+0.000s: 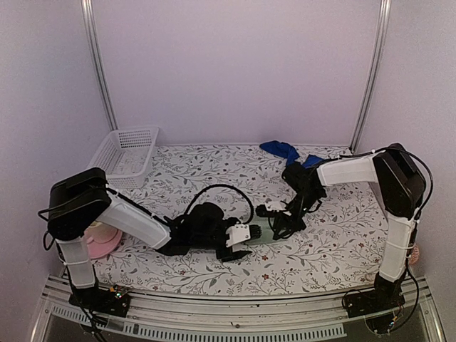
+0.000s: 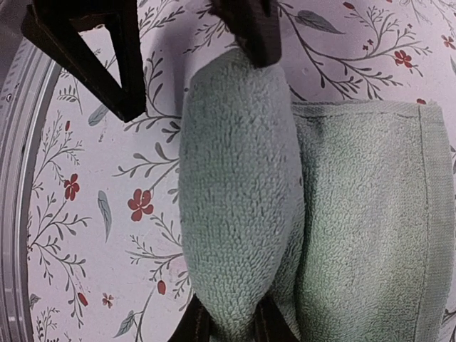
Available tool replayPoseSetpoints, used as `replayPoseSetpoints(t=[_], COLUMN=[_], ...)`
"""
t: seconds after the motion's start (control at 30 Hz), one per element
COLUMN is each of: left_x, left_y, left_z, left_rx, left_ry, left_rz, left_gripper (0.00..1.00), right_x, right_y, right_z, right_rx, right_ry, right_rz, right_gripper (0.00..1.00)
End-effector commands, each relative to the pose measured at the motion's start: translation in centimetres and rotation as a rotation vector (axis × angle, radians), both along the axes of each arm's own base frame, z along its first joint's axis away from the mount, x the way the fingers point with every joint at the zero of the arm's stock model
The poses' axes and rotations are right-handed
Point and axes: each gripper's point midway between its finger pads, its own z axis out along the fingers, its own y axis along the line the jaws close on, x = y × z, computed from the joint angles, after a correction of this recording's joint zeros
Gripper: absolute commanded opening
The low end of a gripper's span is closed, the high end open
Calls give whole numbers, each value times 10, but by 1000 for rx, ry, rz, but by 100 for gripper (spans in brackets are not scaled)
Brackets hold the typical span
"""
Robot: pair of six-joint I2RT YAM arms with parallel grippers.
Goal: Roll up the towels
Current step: Roll the towel at the center of the board.
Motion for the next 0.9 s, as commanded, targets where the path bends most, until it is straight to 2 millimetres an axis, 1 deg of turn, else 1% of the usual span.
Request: replayPoseSetpoints(t=[0.0,0.1,0.23,0.4,0.53,0.73,0.8,0.87], left_x=[-5,-6,-7,-13,-18,-16,-13,-11], left_y=[-7,-9,-12,-17,-21,-23,-24,-22], left_z=[25,23,22,12,6,-3,-1,-17], left_rx=[-58,-53,-48,-19,3,34,37,74], left_ry=[-84,-95,-118,-136,-138,-134,-143,-136], left_rz=[-32,-31,-27,-45,-65,-58,-44,-36], left_gripper=[73,69,68,68,64,58,58,56], right_x=[-20,-22,-25,-28,-28,-29,-31,-31], right_y=[-17,-18,-19,-20,-21,-21,-22,-22], right_z=[-16,-15,-17,-19,-20,-20,-19,-18], right_rx=[-78,-80,-87,-95,-99,-102,-101,-98], right_ry=[152,183,209,228,232,240,246,243], right_rz=[-17,-19,-13,-9,-8,-6,-4,2], right_gripper=[17,17,18,18,18,18,18,18])
